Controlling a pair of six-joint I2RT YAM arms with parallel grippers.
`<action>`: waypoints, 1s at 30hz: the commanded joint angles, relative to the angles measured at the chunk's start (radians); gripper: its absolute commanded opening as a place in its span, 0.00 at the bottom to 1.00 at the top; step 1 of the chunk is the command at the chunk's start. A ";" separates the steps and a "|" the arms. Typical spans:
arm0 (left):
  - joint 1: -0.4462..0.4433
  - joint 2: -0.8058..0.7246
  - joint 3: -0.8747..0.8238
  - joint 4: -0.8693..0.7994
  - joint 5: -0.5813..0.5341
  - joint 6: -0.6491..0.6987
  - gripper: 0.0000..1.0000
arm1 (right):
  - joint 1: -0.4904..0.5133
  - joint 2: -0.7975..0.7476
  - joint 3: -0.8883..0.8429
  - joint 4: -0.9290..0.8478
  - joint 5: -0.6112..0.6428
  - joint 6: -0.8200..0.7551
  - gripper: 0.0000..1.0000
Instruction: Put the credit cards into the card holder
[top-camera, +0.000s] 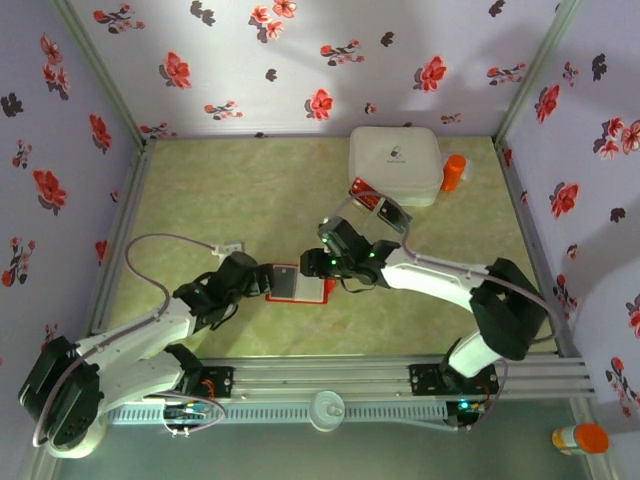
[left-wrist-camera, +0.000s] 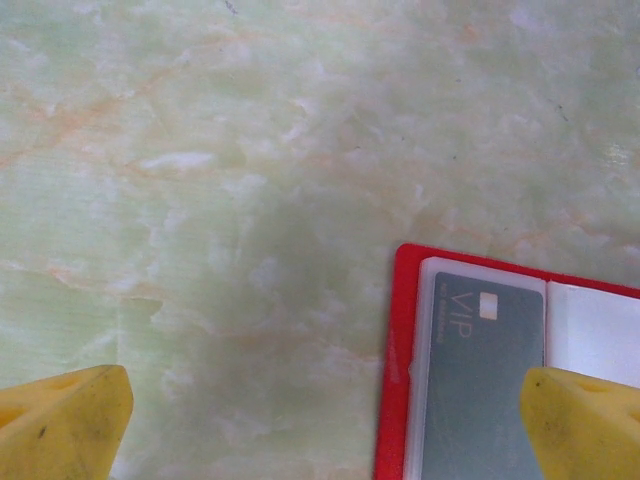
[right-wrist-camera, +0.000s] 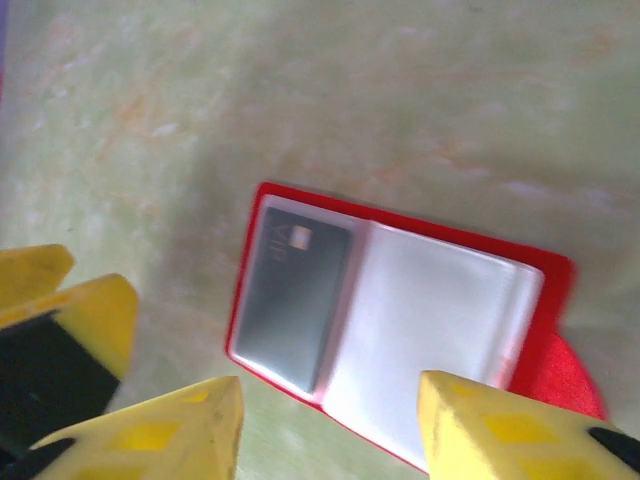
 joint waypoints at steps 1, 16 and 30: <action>0.007 0.025 0.030 0.007 -0.004 0.009 1.00 | -0.008 -0.070 -0.054 -0.086 0.113 -0.023 0.58; 0.010 0.204 0.099 0.079 0.060 0.057 1.00 | -0.013 -0.051 -0.163 -0.034 0.142 -0.009 0.66; 0.012 0.280 0.119 0.104 0.114 0.065 1.00 | -0.035 0.060 -0.140 0.020 0.137 -0.048 0.25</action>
